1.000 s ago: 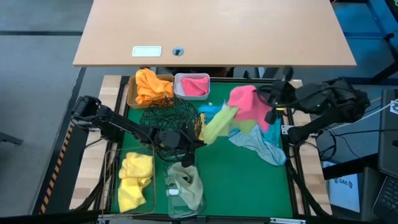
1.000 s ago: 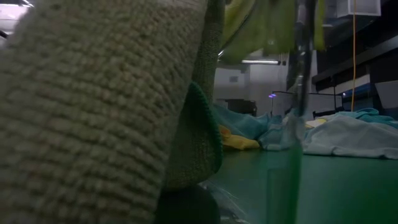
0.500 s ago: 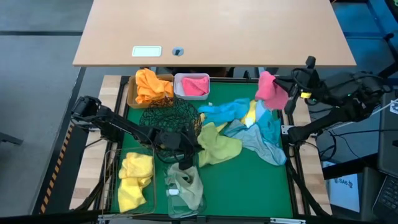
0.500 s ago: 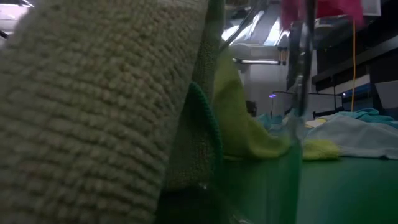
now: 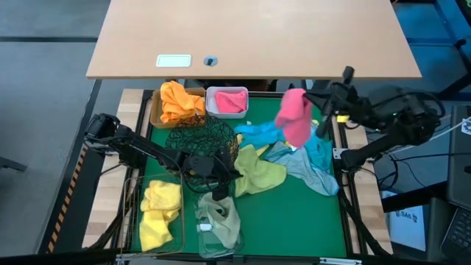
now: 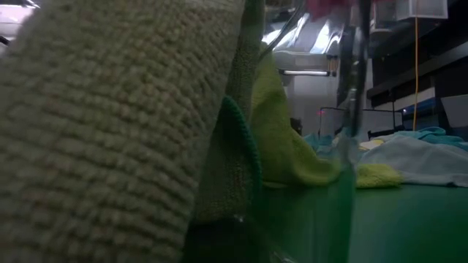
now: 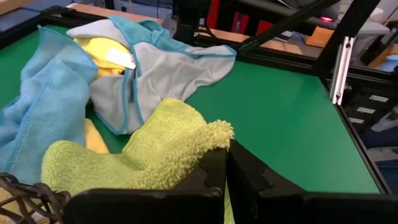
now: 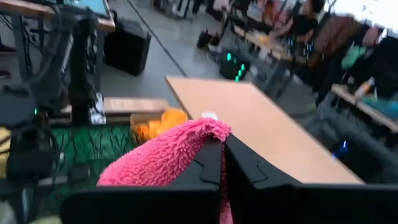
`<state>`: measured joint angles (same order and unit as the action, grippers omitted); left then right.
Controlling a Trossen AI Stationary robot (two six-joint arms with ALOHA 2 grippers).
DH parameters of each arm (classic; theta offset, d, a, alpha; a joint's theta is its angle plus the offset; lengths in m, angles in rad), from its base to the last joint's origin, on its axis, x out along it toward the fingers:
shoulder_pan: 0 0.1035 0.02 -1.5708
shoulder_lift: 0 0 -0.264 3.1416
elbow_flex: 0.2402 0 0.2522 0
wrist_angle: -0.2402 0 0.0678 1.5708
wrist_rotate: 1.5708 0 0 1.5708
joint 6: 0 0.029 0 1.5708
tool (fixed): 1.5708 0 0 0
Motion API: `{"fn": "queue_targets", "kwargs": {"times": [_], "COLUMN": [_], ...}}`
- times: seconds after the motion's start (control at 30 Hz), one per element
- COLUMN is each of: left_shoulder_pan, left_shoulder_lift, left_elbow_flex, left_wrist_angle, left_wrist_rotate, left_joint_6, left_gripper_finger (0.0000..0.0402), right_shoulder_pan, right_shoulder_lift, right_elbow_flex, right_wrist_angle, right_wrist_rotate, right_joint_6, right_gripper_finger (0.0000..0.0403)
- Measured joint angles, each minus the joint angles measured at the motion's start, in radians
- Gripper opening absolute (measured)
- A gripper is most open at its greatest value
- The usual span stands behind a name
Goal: Sort microfiber towel by color & place in baskets
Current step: Put the pink microfiber towel into the white bin
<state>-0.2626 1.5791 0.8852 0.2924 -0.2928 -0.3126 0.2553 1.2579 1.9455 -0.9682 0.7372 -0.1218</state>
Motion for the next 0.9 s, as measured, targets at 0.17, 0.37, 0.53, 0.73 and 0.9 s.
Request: {"fn": "queue_targets", "kwargs": {"times": [0.17, 0.37, 0.53, 0.73, 0.9], "left_shoulder_pan": [0.0, 0.0, 0.0, 0.0, 0.0], "left_shoulder_lift": [0.0, 0.0, 0.0, 0.0, 0.0], "left_elbow_flex": [0.0, 0.0, 0.0, 0.0, 0.0], "left_wrist_angle": [0.0, 0.0, 0.0, 0.0, 0.0], "left_wrist_rotate": [0.0, 0.0, 0.0, 0.0, 0.0], "left_joint_6": [0.0, 0.001, 0.001, 0.001, 0.001], "left_gripper_finger": [0.0, 0.0, 0.0, 0.0, 0.0], "right_shoulder_pan": [-0.13, -0.361, -0.523, -0.655, -0.727], "right_shoulder_lift": [0.073, 0.172, 0.274, 0.396, 0.502], "right_elbow_flex": [0.0, 0.0, -0.001, 0.0, 0.0], "right_wrist_angle": [0.154, 0.259, 0.319, 0.458, 0.582], "right_wrist_rotate": [-0.217, -0.501, -0.723, -0.962, -1.125], "right_joint_6": [-0.101, -0.123, -0.123, -0.123, -0.123], "right_gripper_finger": [0.0005, 0.0005, 0.0005, 0.0005, 0.0005]}}
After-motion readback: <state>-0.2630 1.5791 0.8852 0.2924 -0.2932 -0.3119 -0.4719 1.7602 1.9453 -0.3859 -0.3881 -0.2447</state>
